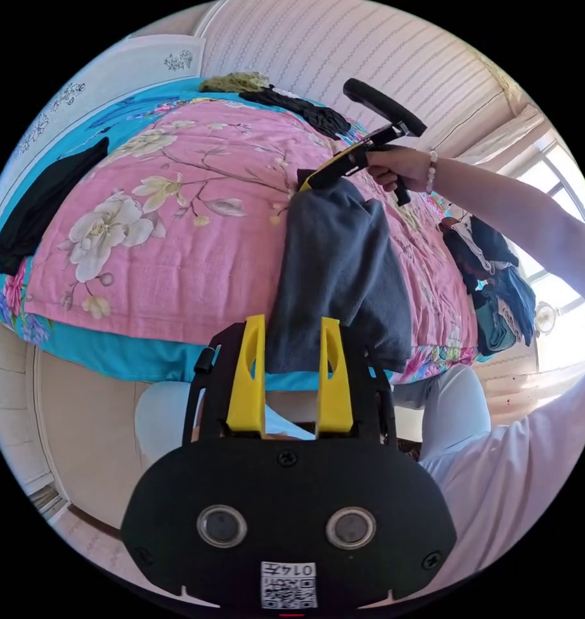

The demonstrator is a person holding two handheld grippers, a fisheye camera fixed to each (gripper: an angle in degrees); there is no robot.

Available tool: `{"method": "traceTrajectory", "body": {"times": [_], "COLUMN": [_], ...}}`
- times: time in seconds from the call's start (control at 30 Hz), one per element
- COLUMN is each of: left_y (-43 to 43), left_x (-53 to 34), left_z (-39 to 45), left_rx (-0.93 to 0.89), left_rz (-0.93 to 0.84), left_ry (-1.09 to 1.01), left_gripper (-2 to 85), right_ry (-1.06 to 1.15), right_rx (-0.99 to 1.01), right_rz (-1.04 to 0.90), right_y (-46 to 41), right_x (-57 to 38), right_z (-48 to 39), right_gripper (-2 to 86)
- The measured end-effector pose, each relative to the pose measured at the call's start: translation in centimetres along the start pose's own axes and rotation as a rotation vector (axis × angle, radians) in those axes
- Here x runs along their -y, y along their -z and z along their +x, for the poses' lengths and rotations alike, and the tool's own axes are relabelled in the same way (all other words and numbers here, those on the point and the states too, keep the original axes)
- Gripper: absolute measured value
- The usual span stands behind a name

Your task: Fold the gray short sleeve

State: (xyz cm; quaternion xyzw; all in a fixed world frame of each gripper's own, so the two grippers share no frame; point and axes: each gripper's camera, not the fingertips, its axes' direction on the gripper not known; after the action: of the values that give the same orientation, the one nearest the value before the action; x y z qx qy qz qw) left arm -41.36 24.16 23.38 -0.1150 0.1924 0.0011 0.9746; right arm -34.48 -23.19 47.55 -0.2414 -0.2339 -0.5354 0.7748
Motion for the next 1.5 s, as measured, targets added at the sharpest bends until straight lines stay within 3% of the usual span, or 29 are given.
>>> {"method": "traceTrajectory", "body": {"times": [0.2,0.43,0.8,1.07,1.2,1.3,1.37,1.43,1.5], "left_y": [-0.2,3.5,15.3,24.2,28.0,30.9,31.4,29.1,26.3], "left_x": [0.4,-2.1,-8.1,-10.8,-9.0,-5.5,-2.7,0.2,1.0], "left_z": [1.5,3.8,7.6,4.3,-0.3,-6.4,-11.5,-19.5,-24.4], "left_rx": [0.113,0.052,-0.004,0.145,0.309,0.28,0.296,0.392,0.428], "left_rz": [-0.051,0.113,0.372,0.48,0.501,0.516,0.511,0.432,0.344], "left_ry": [-0.027,-0.164,-0.243,-0.116,-0.04,0.009,0.108,0.339,0.487], "left_gripper": [7.8,0.6,-0.7,-0.6,-0.4,0.5,2.0,5.5,6.5], "right_ry": [0.048,0.136,0.16,0.258,0.311,0.291,0.24,0.072,0.011], "right_rx": [0.003,-0.047,-0.138,-0.047,-0.017,0.006,0.022,-0.056,-0.025], "right_rz": [0.143,0.409,0.629,0.699,0.647,0.584,0.556,0.503,0.483], "right_y": [4.7,12.7,20.7,22.1,22.8,23.5,23.4,21.9,20.4], "right_x": [-2.9,-12.5,-20.6,-12.7,-3.8,5.8,12.2,19.2,21.0], "right_z": [-1.3,-5.0,-11.0,-14.9,-16.4,-16.6,-16.5,-16.0,-15.7], "right_gripper": [5.0,4.6,4.2,3.8,3.9,4.4,5.3,7.6,8.5]}}
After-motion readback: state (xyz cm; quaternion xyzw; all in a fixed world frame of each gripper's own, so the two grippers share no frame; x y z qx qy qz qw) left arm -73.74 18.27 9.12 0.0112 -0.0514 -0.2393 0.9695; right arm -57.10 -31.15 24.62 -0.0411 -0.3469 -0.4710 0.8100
